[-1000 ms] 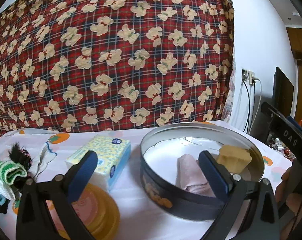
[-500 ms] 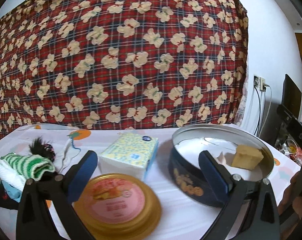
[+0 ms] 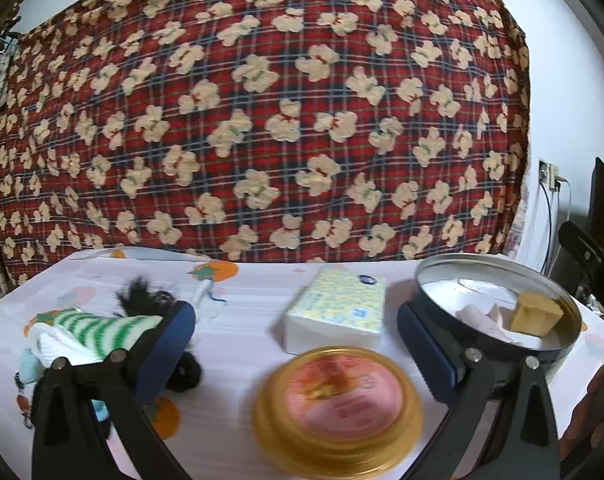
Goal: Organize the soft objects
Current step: 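Withdraw both open grippers from the tin back toward the pile, then lower the right gripper onto the pile and grasp the white towel, then grasp the green-and-white striped sock with the left gripper while the right holds the towel, then carry the striped sock and white towel with both grippers over the tin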
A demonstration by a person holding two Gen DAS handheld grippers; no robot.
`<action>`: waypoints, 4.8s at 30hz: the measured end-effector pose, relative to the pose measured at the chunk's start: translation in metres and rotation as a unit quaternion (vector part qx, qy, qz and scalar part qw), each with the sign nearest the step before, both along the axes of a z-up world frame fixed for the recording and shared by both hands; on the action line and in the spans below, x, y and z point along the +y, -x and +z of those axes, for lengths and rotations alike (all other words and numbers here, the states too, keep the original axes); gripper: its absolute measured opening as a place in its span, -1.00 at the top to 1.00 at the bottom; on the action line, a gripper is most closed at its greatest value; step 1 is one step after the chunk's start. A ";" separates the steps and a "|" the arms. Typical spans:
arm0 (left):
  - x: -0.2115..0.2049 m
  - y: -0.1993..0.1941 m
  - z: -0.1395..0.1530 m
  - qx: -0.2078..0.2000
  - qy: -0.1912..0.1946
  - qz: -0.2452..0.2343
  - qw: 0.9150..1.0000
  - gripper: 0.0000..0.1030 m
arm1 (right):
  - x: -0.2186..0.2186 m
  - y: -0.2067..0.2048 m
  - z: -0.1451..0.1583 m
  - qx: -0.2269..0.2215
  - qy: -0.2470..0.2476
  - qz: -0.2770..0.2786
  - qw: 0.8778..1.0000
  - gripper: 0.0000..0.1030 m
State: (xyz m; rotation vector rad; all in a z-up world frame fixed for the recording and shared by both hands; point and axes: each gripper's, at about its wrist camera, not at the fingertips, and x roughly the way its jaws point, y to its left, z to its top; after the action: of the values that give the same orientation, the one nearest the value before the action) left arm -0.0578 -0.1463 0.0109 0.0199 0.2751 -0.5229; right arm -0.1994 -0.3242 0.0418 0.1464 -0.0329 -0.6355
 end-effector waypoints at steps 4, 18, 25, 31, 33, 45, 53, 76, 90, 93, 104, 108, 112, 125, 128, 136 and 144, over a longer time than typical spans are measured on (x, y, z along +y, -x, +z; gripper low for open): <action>0.018 -0.006 0.000 -0.002 0.006 0.011 1.000 -0.99 | 0.021 -0.011 -0.001 0.002 0.001 0.024 1.000 -0.90; 0.089 -0.040 -0.002 0.006 0.022 0.074 0.997 -0.99 | 0.109 -0.066 -0.008 0.030 0.006 0.145 0.989 -0.90; 0.136 -0.066 -0.003 0.006 0.021 0.125 0.992 -0.99 | 0.150 -0.104 -0.016 0.081 -0.003 0.216 0.973 -0.90; 0.180 -0.092 -0.004 0.014 0.025 0.182 0.983 -0.99 | 0.175 -0.135 -0.027 0.144 -0.017 0.273 0.951 -0.89; 0.191 -0.100 -0.005 0.005 0.012 0.208 0.978 -0.99 | 0.187 -0.144 -0.030 0.169 -0.002 0.293 0.941 -0.74; 0.254 -0.130 -0.014 0.051 0.058 0.265 0.961 -0.99 | 0.240 -0.210 -0.053 0.291 0.030 0.404 0.867 -0.23; 0.255 -0.129 -0.015 0.050 0.060 0.266 0.961 -0.99 | 0.240 -0.222 -0.058 0.295 0.003 0.435 0.851 0.33; 0.254 -0.128 -0.014 0.048 0.059 0.263 0.962 -0.99 | 0.220 -0.236 -0.055 0.277 -0.110 0.505 0.810 0.69; 0.211 -0.112 -0.005 -0.001 0.004 0.148 0.989 -0.98 | 0.159 -0.179 -0.006 0.136 -0.032 0.321 0.937 0.69; 0.193 -0.112 -0.007 0.015 -0.030 0.102 0.994 -0.95 | 0.154 -0.178 -0.005 0.135 -0.026 0.305 0.942 0.69; 0.098 -0.093 -0.041 -0.045 -0.381 -0.018 0.923 -0.94 | 0.138 -0.180 -0.001 0.134 -0.068 0.296 0.943 0.69; 0.085 -0.131 -0.043 0.037 -0.372 -0.047 0.926 -0.80 | 0.137 -0.180 -0.002 0.135 -0.068 0.297 0.943 0.69; 0.082 -0.160 -0.043 0.101 -0.330 -0.051 0.937 -0.37 | 0.138 -0.181 -0.002 0.139 -0.071 0.297 0.942 0.69; 0.122 -0.147 -0.022 0.139 -0.204 -0.061 0.967 0.18 | 0.136 -0.178 0.001 0.127 -0.077 0.295 0.944 0.69; 0.142 -0.141 -0.005 0.139 -0.130 -0.067 0.979 0.35 | 0.136 -0.176 0.002 0.125 -0.077 0.297 0.943 0.69; 0.162 -0.118 0.010 0.133 0.054 -0.069 0.987 0.35 | 0.136 -0.167 0.008 0.103 -0.074 0.308 0.943 0.69; 0.137 -0.094 0.013 0.109 0.108 -0.058 0.986 0.35 | 0.122 -0.151 0.011 0.090 -0.063 0.312 0.944 0.69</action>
State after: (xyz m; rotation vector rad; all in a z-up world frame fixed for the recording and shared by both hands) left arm 0.0360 -0.0095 0.0244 -0.2354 0.4312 -0.6705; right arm -0.0485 -0.2017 0.0527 0.2098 0.2246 -0.0135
